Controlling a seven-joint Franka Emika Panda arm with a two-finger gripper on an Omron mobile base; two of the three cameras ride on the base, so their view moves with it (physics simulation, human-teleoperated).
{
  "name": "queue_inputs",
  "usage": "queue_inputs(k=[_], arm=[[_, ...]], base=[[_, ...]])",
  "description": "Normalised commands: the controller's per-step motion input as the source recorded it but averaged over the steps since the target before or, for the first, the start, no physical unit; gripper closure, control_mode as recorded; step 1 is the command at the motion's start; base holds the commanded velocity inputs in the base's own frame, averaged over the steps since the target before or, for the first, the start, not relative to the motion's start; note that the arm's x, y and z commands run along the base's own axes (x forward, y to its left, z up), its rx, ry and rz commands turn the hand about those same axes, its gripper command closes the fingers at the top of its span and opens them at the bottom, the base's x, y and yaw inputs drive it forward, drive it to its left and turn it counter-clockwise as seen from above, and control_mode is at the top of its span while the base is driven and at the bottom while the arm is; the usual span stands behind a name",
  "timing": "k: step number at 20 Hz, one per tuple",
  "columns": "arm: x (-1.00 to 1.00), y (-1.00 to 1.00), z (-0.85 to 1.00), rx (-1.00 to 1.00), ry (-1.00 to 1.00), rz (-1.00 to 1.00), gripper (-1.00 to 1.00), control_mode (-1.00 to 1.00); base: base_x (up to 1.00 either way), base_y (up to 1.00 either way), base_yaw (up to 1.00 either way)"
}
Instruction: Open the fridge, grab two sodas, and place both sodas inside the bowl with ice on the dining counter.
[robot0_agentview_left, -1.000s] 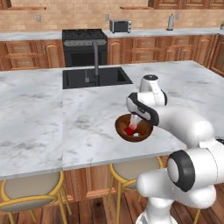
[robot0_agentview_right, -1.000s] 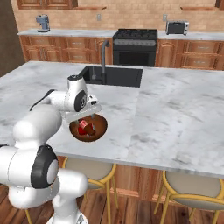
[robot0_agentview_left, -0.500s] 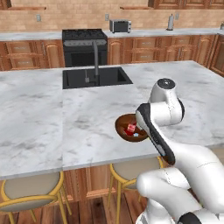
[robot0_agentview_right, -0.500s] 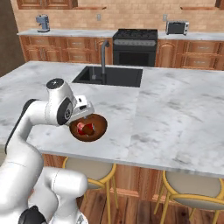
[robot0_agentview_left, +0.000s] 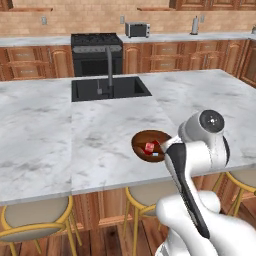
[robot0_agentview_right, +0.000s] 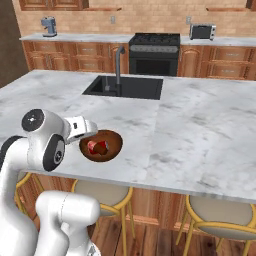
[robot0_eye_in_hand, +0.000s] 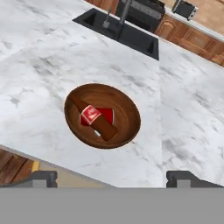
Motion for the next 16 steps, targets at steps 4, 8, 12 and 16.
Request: queue_inputs(k=[4, 8, 12, 16], arm=[[-0.57, 0.1, 0.46, 0.18, -0.16, -0.13, -1.0, -1.0], [-0.39, 0.03, 0.57, 0.19, -0.04, -0.11, -1.0, -1.0], [-0.34, 0.0, 0.32, 0.16, -0.01, -0.08, -1.0, -1.0], [-0.23, 0.0, 0.18, 0.11, 0.0, -0.04, -1.0, -1.0]], base=[[0.0, 0.0, 0.0], [0.0, 0.0, 0.0], [0.0, 0.0, 0.0], [0.0, 0.0, 0.0]])
